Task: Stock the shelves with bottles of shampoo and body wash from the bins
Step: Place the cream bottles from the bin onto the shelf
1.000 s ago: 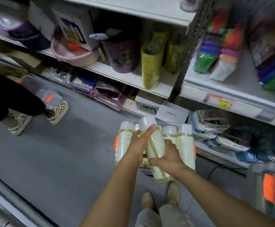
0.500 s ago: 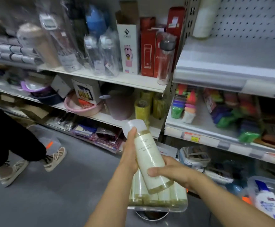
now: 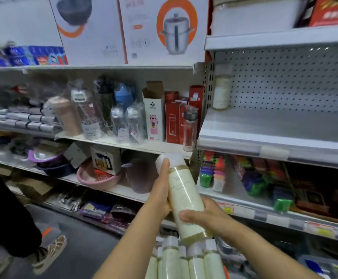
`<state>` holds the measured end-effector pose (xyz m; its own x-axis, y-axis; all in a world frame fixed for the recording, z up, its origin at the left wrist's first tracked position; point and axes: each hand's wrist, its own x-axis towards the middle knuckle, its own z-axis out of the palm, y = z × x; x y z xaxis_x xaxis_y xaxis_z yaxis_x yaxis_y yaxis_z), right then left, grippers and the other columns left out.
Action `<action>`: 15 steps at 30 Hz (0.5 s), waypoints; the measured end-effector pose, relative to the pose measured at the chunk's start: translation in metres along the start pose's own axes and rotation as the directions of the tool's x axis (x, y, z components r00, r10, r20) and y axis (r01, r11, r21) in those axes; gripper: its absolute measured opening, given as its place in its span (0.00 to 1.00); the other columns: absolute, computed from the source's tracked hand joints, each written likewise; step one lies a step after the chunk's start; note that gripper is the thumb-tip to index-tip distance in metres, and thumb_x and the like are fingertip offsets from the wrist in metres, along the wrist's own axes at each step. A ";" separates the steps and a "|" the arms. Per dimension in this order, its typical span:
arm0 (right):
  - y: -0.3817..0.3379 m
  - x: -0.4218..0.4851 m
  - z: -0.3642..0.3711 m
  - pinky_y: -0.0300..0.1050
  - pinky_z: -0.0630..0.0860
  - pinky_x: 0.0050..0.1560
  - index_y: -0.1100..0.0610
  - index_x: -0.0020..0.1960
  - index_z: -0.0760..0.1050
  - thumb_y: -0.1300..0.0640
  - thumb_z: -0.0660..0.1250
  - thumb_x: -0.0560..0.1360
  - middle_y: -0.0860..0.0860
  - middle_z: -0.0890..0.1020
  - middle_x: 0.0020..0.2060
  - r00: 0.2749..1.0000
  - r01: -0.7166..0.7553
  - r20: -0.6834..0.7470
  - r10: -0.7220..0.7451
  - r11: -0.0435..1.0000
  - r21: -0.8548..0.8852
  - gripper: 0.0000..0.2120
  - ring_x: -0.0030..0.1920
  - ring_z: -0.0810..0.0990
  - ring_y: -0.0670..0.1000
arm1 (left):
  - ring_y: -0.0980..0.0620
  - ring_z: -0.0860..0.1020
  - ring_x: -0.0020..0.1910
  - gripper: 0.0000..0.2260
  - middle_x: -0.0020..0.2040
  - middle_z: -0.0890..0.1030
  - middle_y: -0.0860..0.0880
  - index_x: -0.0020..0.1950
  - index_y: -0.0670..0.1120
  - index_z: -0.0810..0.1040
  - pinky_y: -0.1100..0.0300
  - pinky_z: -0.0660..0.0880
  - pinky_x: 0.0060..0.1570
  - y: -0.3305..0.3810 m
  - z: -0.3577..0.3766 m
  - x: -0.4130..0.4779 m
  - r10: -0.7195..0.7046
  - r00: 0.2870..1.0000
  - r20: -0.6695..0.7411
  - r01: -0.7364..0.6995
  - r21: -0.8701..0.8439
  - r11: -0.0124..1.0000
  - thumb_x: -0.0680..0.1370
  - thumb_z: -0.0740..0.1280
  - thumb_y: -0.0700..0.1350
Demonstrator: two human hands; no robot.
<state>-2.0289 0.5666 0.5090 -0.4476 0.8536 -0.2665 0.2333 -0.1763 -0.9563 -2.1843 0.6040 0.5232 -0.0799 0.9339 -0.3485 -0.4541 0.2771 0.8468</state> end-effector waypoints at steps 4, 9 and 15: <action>-0.013 -0.009 -0.011 0.47 0.83 0.48 0.47 0.61 0.71 0.51 0.79 0.67 0.51 0.83 0.53 0.996 0.042 -0.081 -0.043 0.999 -0.015 0.27 0.49 0.85 0.49 | 0.43 0.85 0.50 0.29 0.51 0.86 0.42 0.62 0.46 0.79 0.46 0.81 0.50 0.016 0.016 -0.006 0.032 0.996 0.088 -0.043 0.124 0.991 0.77 0.59 0.69; -0.030 -0.010 -0.026 0.39 0.80 0.40 0.49 0.60 0.71 0.52 0.80 0.66 0.49 0.83 0.51 0.970 0.128 -0.207 -0.125 0.992 -0.001 0.27 0.45 0.85 0.45 | 0.46 0.85 0.49 0.25 0.49 0.87 0.45 0.62 0.48 0.78 0.49 0.80 0.50 0.033 0.041 -0.013 0.065 0.974 0.215 -0.124 0.269 0.955 0.78 0.60 0.67; -0.060 -0.004 -0.058 0.39 0.81 0.40 0.49 0.57 0.73 0.53 0.78 0.69 0.51 0.84 0.49 0.937 0.198 -0.305 -0.173 0.979 0.052 0.21 0.44 0.86 0.48 | 0.45 0.84 0.56 0.24 0.55 0.85 0.45 0.67 0.47 0.75 0.45 0.78 0.61 0.041 0.068 -0.002 0.018 0.943 0.332 -0.136 0.336 0.932 0.79 0.63 0.62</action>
<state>-1.9913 0.6025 0.5744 -0.1967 0.9793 -0.0472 0.0944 -0.0290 -0.9951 -2.1430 0.6292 0.5859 0.2107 0.9609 -0.1798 -0.1146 0.2069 0.9716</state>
